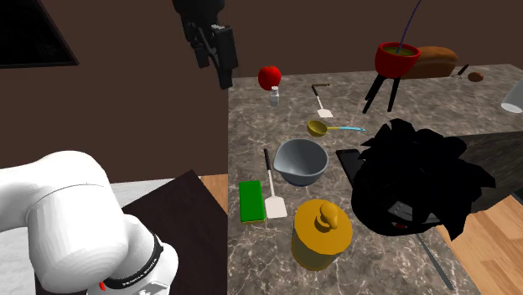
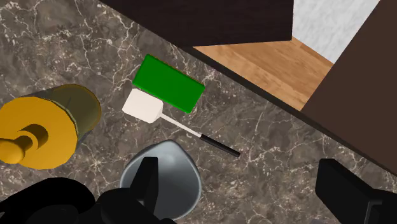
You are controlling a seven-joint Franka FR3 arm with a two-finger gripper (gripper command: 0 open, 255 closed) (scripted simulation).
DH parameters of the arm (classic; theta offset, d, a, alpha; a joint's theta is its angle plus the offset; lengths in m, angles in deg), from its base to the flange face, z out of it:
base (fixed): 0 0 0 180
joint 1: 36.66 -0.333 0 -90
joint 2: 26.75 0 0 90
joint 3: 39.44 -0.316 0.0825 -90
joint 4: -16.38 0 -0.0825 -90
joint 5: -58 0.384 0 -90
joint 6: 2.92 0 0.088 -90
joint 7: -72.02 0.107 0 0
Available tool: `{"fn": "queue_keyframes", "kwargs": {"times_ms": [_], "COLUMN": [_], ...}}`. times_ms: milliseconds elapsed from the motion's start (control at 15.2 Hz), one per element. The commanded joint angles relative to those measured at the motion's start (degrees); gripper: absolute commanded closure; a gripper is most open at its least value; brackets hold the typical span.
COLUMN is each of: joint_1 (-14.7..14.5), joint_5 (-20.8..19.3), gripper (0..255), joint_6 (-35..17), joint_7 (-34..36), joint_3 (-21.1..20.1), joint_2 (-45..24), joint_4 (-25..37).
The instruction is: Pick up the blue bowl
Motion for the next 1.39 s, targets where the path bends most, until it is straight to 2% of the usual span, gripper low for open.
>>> {"fn": "queue_keyframes", "kwargs": {"times_ms": [0, 660, 990, 1320], "joint_1": [0.0, 1.99, 2.49, 2.37], "joint_5": [0.0, -1.86, -1.65, 0.18], "gripper": [0, 0, 0, 0], "joint_6": [0.0, -18.65, -27.99, -36.68], "joint_7": [0.0, -7.41, -11.47, -16.28], "joint_3": [0.0, 6.84, 10.37, 13.89], "joint_2": [0.0, -9.8, -17.89, -27.7], "joint_4": [0.0, -8.59, -9.84, -8.92]}}
